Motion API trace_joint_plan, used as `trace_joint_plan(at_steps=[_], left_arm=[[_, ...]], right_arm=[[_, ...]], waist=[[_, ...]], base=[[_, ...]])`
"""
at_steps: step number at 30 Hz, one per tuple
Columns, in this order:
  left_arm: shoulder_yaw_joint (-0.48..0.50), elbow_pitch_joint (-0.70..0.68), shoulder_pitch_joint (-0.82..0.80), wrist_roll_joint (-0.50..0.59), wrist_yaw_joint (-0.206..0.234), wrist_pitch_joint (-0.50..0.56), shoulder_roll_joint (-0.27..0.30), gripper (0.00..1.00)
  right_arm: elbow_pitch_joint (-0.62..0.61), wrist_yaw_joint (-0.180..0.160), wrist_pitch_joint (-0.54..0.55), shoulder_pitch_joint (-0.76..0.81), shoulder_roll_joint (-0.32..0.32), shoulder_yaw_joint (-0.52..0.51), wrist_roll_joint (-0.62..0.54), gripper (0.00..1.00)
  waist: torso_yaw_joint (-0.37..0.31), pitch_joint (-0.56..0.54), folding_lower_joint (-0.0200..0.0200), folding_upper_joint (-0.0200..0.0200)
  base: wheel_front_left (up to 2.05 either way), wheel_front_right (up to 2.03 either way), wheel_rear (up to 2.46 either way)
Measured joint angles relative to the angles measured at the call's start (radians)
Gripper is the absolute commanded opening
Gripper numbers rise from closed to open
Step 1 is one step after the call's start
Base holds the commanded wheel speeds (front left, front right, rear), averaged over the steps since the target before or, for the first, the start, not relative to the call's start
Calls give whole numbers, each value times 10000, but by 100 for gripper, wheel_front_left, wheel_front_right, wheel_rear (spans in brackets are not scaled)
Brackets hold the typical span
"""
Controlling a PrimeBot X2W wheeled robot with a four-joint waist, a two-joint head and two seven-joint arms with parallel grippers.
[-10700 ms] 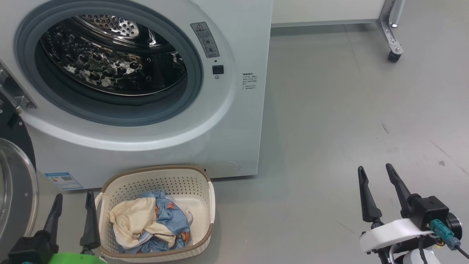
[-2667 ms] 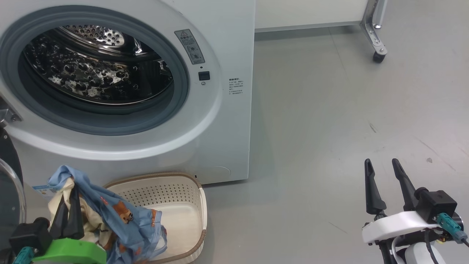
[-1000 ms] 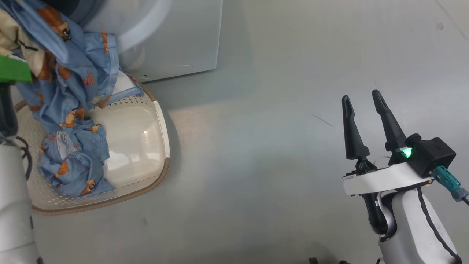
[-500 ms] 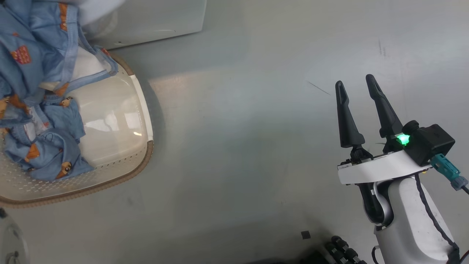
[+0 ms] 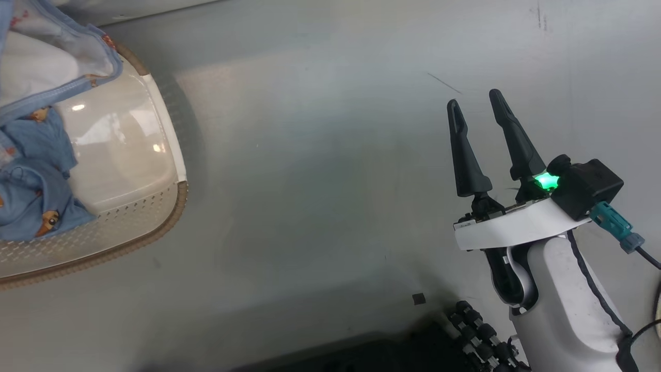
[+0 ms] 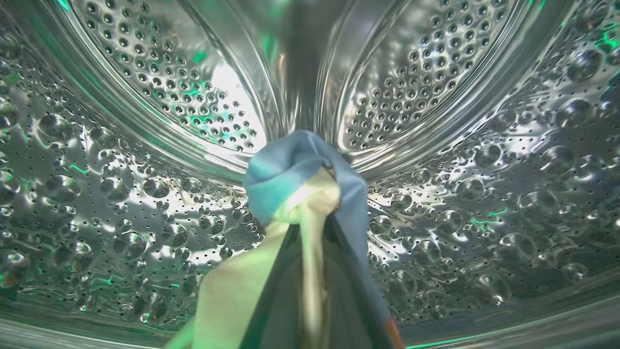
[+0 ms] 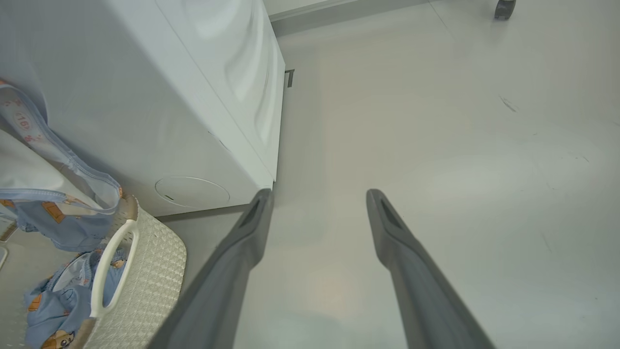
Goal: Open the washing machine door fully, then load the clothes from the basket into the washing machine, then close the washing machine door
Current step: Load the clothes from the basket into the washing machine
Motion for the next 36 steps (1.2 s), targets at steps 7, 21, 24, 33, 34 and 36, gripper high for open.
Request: trace_joint_plan(at_steps=[7, 21, 24, 33, 34, 36], left_arm=[[-314, -8, -816, -727, -33, 1129, 543, 0], [-1394, -1816, -2360, -798, -44, -407, 1929, 0], [-1751, -2171, -2639, -460, -44, -1204, 2320, 0], [-2080, -1340, -2481, -629, -44, -2157, 2405, 49], [-2090, -1101, -2330, -706, -44, -2019, 2401, 100], [-2075, -757, -2008, -963, -44, -1950, 2387, 100]], right_arm=[[8, -2, 0, -345, 2, 368, 334, 100], [21, -94, 0, -879, 0, 757, 773, 100], [48, -102, 0, -995, -2, 798, 803, 100], [125, -176, 0, -1216, 0, 869, 867, 100], [150, -176, 0, -1218, 2, 865, 867, 100], [167, -182, 0, -1246, 0, 828, 867, 100]], waist=[[-272, 617, 0, 0], [-762, 1422, -1, 0], [-836, 1513, -1, 0], [-931, 1545, 0, 0], [-927, 1531, -1, 0], [-911, 1497, 0, 0]], base=[[0, 0, 0], [0, 0, 0], [0, 0, 0], [0, 0, 0], [0, 0, 0], [0, 0, 0]])
